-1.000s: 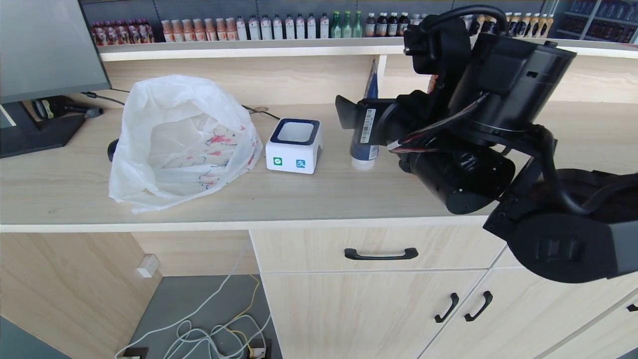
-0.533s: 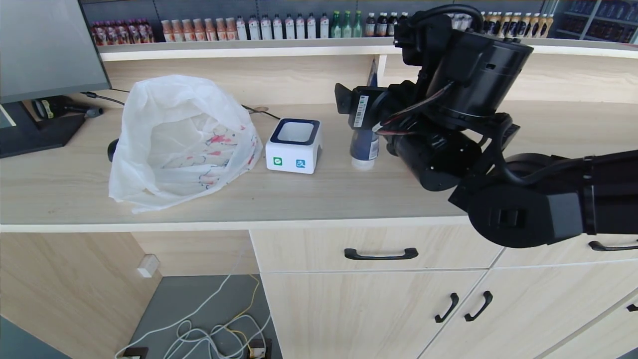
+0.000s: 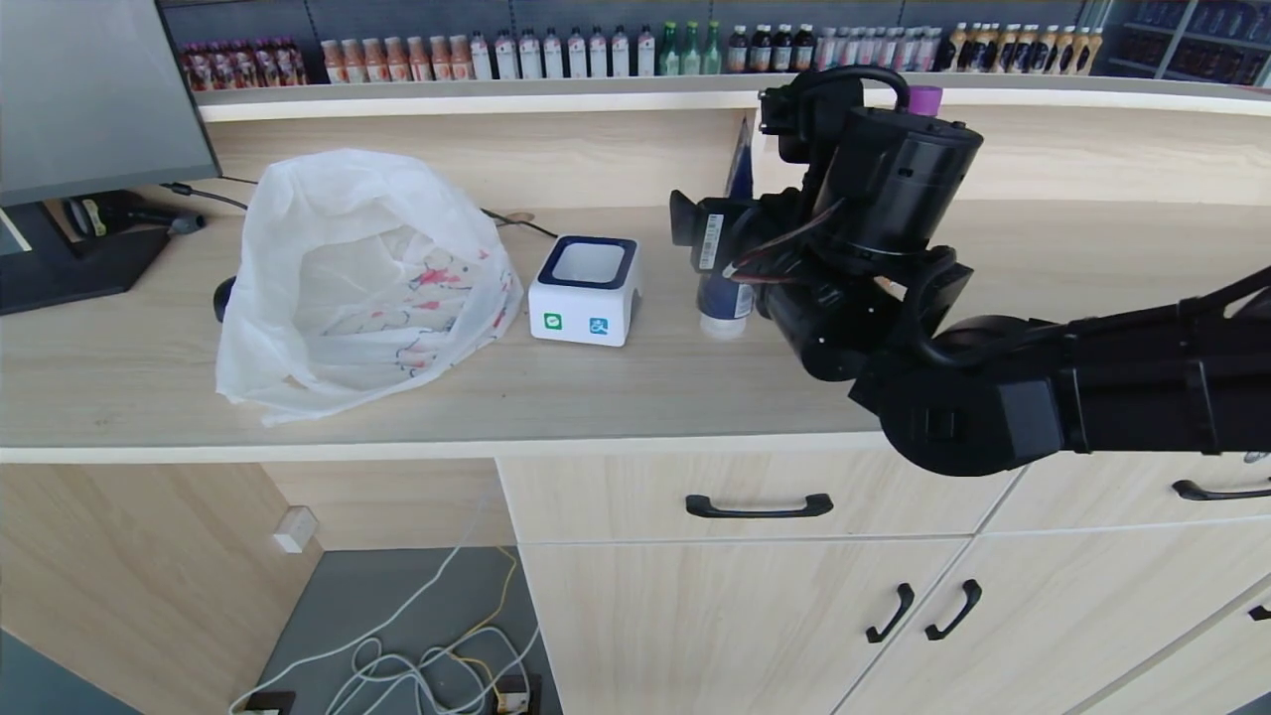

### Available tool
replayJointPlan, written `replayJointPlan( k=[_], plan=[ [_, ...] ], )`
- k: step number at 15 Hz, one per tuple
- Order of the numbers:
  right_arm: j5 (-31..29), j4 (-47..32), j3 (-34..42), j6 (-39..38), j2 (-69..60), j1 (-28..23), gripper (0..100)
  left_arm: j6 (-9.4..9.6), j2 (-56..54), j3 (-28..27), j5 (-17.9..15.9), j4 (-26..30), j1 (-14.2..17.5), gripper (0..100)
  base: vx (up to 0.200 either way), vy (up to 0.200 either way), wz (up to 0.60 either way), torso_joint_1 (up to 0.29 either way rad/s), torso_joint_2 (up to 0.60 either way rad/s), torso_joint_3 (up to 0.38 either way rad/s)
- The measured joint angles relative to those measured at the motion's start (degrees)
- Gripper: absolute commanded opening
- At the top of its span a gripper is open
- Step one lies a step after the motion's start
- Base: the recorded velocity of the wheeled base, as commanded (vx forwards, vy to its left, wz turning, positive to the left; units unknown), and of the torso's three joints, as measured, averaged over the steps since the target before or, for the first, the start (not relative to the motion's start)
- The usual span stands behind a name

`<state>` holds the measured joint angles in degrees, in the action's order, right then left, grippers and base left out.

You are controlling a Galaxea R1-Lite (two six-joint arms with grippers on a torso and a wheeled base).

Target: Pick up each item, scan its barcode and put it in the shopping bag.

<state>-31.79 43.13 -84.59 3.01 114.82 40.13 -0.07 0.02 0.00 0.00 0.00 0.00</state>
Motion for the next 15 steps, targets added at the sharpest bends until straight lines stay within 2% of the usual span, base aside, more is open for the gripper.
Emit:
replayJointPlan(
  k=[15],
  plan=[
    [0.27,2.46,-1.22,2.71,4.44,-3.54,100,0.00,0.00,0.00,0.00,0.00,0.00,0,0.000,0.000,0.00,0.000,0.00,0.000]
  ],
)
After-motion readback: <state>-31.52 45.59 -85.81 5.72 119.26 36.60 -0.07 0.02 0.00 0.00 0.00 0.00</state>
